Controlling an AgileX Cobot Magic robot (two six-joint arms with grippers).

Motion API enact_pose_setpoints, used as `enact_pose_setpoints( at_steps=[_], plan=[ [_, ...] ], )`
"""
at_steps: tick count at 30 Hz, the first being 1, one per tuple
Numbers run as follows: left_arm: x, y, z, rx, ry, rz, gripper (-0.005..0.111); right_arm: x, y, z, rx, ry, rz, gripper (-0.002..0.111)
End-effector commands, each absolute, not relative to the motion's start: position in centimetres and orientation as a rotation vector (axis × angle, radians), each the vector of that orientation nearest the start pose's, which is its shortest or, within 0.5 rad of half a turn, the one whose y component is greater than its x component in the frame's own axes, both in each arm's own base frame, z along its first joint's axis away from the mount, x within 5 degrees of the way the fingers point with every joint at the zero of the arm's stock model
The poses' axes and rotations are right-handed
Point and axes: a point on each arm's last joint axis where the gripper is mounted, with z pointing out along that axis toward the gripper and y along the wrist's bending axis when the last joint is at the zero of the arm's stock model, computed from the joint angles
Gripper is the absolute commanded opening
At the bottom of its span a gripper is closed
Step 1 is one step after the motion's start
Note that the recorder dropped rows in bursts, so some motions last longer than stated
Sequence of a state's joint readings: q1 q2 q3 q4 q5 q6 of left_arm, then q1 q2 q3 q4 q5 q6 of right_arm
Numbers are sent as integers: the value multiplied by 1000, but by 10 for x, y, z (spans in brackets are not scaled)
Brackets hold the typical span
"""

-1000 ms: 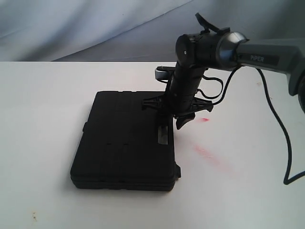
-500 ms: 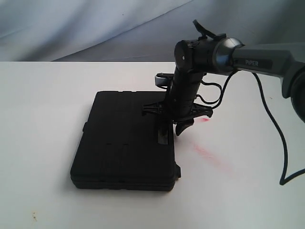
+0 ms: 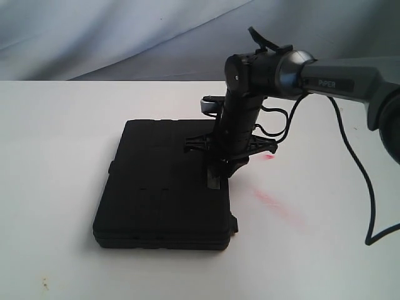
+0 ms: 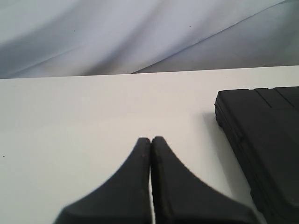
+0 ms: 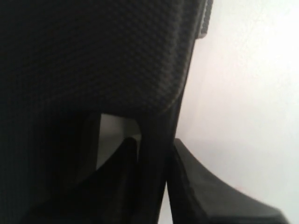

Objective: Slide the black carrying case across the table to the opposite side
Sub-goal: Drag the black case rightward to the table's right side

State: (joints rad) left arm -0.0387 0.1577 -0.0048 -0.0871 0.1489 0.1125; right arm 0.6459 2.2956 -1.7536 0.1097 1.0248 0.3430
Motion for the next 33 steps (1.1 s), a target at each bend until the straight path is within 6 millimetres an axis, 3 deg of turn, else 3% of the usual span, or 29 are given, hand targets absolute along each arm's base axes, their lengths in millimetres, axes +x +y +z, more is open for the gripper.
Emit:
enact_pose_setpoints(
  at_steps=[1, 5, 12, 22, 33],
  plan=[
    [67, -4, 192, 61, 1768, -21, 0, 363, 278, 130, -446, 3063, 80, 0],
    [67, -4, 192, 61, 1768, -21, 0, 365, 271, 130, -465, 3051, -44, 0],
    [67, -4, 192, 61, 1768, -21, 0, 368, 263, 130, -450, 3062, -76, 0],
    [67, -4, 192, 61, 1768, -21, 0, 372, 208, 130, -307, 3057, -61, 0],
    [67, -4, 192, 61, 1768, -21, 0, 376, 162, 146, -235, 3031, -68, 0]
  ],
)
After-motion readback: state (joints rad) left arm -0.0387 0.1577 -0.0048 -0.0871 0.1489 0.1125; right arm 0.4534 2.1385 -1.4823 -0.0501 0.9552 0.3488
